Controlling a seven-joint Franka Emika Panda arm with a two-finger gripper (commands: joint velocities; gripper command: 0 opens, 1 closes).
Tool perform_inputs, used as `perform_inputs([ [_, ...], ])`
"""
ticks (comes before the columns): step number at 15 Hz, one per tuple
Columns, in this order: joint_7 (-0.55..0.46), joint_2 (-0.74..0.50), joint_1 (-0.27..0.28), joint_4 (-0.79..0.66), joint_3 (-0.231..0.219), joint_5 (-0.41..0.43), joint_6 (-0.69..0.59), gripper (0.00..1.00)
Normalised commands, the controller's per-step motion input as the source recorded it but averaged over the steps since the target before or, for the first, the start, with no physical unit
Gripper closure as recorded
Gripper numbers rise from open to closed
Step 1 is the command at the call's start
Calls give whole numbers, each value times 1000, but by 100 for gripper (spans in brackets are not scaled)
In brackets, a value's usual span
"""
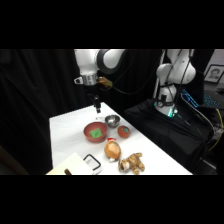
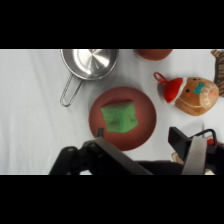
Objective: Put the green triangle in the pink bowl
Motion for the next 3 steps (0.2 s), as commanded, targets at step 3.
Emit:
perform_inputs([
  [3,-24,-292,81,-90,-61,129,-209,0],
])
